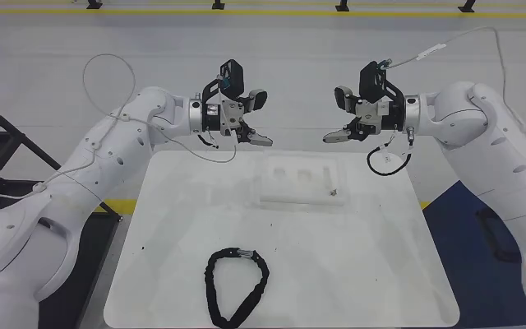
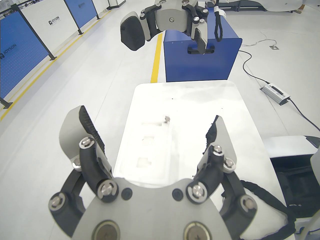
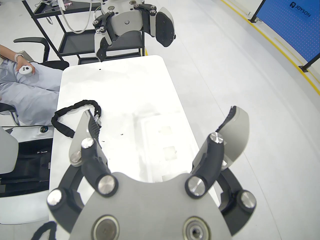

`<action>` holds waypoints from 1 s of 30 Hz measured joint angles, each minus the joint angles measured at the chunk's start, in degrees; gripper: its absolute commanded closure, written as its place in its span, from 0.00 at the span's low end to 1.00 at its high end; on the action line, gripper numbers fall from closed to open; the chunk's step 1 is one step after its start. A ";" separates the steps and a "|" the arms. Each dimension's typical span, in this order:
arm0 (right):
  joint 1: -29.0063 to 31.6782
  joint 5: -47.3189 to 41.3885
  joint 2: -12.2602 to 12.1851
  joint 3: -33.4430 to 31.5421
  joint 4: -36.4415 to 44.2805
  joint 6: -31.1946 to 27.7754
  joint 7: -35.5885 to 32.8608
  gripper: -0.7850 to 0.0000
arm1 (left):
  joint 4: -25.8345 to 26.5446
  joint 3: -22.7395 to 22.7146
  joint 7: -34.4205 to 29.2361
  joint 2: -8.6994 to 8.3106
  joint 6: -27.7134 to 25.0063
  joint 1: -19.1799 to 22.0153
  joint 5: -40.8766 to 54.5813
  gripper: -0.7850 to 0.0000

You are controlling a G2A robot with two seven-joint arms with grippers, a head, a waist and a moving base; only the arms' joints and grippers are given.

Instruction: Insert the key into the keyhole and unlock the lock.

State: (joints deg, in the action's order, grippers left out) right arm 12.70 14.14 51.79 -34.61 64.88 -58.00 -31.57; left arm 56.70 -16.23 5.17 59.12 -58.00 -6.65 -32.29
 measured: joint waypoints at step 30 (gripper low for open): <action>4.22 -4.25 1.09 2.79 -6.61 2.67 -6.44 0.00 | 0.00 0.00 0.00 0.00 0.00 0.00 0.00 0.00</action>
State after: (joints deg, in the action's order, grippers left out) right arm 16.92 9.89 52.88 -31.82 58.28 -55.33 -38.01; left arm 56.70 -16.23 5.17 59.13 -58.00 -6.65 -32.29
